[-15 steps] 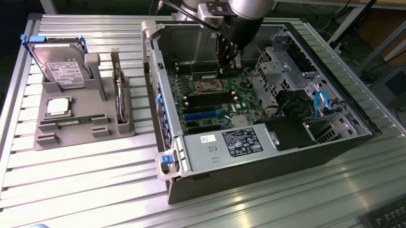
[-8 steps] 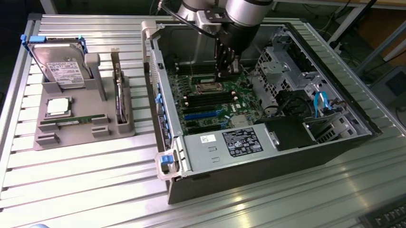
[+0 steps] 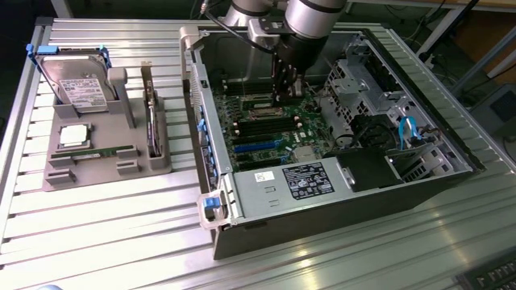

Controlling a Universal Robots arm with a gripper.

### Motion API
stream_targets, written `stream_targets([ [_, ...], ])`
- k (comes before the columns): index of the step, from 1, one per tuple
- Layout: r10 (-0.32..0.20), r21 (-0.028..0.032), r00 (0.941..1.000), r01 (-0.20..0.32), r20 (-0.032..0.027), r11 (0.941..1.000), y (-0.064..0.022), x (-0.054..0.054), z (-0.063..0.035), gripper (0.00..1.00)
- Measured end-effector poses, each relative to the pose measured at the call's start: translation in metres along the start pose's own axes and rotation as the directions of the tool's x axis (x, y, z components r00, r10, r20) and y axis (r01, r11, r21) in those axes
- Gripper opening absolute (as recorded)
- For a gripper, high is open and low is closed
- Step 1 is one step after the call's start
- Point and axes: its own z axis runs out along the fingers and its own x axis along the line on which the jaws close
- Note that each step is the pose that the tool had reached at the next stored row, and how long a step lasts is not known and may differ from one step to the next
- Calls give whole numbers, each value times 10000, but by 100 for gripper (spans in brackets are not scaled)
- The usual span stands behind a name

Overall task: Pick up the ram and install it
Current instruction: 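Insert the ram into the slot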

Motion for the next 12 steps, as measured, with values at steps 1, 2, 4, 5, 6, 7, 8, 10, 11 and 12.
stream_targets([
  [1, 0, 0, 10000, 0, 0, 10000, 0, 0, 7, 14],
  [2, -2, 0, 10000, 2, -4, 10000, -4, 6, 142, 14],
  [4, -3, 0, 10000, 3, -3, 10000, -4, 6, 142, 14],
  [5, -3, -1, 10000, 3, -4, 10000, -4, 6, 142, 14],
  [6, -13, 0, 10000, 13, -4, 10000, -5, 6, 150, 14],
  [7, -47, -1, 10000, 47, -25, 10000, -5, 7, 161, 14],
  [8, -53, -1, 10000, 53, -30, 10000, -5, 7, 167, 14],
  [10, -78, 0, 9999, 78, -70, 10000, -5, 12, 173, 14],
  [11, -89, 0, 9999, 89, -84, 10000, -6, 16, 177, 14],
  [12, -99, -1, 9999, 99, -90, 10000, -6, 22, 187, 14],
])
